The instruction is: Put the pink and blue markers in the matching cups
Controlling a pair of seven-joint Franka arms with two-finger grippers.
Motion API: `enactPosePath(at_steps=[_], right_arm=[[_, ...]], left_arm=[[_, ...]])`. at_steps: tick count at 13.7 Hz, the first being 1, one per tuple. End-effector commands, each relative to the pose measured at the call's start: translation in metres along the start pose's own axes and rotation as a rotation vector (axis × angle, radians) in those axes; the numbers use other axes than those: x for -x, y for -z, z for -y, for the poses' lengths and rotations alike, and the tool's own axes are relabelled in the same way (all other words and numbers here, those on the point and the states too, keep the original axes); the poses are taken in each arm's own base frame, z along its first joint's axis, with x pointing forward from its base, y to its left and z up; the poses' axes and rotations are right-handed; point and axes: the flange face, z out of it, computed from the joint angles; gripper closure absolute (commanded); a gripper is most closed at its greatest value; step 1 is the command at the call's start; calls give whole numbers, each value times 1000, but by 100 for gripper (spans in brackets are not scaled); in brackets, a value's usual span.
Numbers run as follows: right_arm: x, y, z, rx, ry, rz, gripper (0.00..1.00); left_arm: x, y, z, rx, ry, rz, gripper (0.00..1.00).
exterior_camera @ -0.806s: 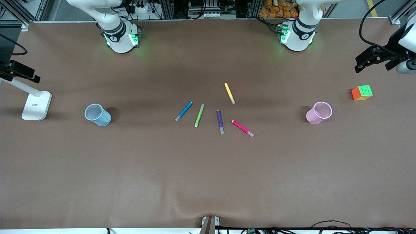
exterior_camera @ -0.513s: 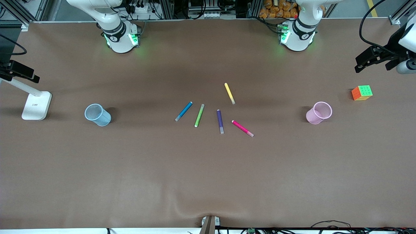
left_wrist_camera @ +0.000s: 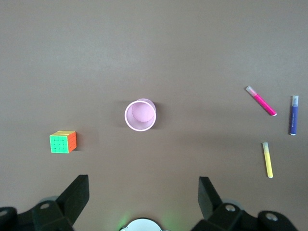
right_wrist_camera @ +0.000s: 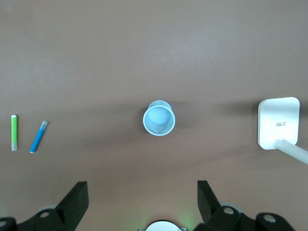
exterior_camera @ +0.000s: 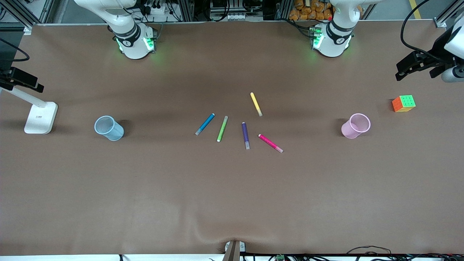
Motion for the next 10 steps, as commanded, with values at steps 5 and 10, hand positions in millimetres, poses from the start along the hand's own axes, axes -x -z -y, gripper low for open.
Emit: enactPosePath(at_steps=[5,10], right_arm=[[-4,1,-3,8,-18,1,0],[-6,1,-7,7,-26,-7,0]], left_arm=[[21,-2,13,-13,34,123,0],[19,-7,29,-15,101,147,0]])
